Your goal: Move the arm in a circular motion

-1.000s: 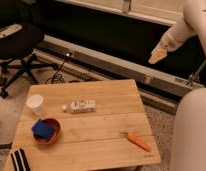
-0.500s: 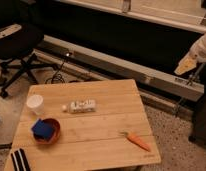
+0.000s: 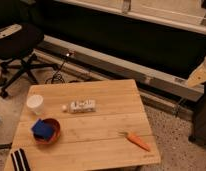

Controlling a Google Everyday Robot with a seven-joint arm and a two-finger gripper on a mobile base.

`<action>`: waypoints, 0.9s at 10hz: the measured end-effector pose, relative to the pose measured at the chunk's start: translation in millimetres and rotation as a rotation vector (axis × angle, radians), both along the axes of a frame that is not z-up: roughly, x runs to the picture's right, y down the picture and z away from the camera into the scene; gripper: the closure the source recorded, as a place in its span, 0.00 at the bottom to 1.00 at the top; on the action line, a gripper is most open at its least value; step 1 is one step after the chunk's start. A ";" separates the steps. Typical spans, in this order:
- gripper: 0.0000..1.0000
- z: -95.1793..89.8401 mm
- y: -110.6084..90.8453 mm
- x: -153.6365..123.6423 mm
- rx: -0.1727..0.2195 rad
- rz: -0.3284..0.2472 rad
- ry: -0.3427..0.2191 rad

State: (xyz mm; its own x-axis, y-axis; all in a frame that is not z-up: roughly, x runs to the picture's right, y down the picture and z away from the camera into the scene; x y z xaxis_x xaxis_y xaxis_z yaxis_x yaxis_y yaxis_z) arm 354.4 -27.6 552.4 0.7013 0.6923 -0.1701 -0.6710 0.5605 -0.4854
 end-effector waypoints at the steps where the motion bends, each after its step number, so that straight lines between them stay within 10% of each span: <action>1: 0.49 -7.0 9.5 -14.6 -0.017 0.004 -0.017; 6: 0.49 -14.5 16.3 -145.4 -0.054 -0.134 -0.275; 8: 0.49 -1.1 3.5 -178.4 -0.044 -0.170 -0.351; 9: 0.49 24.8 -23.5 -234.8 -0.016 -0.228 -0.477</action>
